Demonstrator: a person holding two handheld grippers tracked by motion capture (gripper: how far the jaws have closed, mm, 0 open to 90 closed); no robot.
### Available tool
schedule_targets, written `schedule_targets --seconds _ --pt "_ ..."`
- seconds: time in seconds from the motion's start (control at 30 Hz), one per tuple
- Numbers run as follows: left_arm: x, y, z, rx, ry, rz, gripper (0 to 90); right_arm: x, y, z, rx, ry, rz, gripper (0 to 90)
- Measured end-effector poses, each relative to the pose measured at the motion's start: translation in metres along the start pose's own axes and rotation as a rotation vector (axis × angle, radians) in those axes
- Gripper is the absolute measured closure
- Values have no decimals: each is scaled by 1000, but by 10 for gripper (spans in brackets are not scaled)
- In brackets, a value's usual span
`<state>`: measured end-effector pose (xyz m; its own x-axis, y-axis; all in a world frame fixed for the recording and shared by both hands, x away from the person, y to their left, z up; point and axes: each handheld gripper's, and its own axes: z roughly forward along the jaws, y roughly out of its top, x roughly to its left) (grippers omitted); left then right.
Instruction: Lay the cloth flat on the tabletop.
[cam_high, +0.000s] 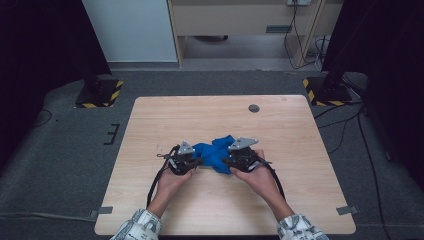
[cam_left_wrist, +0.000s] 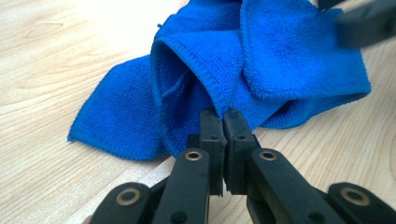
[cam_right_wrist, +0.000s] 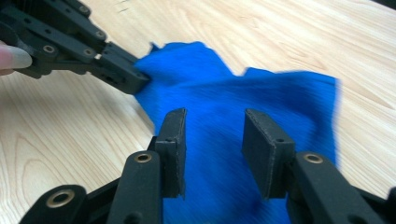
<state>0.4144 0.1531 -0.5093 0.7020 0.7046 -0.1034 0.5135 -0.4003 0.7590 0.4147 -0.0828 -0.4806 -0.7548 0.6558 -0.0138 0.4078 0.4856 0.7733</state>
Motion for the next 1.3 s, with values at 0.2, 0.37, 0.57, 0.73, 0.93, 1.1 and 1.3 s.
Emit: schedule_targets --seconds 0.2,0.37,0.57,0.73,0.93,1.1,1.3 --pt "0 1 -1 -7 -1 0 879 16 6 19 28 2 -46 511" --pt "-1 2 -3 -19 -5 5 880 21 8 30 52 -12 -62 453" --pt "-3 3 -4 -31 -15 12 881 23 9 40 95 -19 -87 673" --pt "-3 4 -6 -28 -7 15 882 21 12 38 73 10 -74 844" --pt "2 2 -6 -12 8 0 883 12 16 18 4 0 -37 859" --pt "4 0 -5 0 25 -2 882 -5 17 0 -21 -49 -24 873" --pt "9 -2 -5 5 35 -15 877 -26 15 -18 -34 -111 7 879"
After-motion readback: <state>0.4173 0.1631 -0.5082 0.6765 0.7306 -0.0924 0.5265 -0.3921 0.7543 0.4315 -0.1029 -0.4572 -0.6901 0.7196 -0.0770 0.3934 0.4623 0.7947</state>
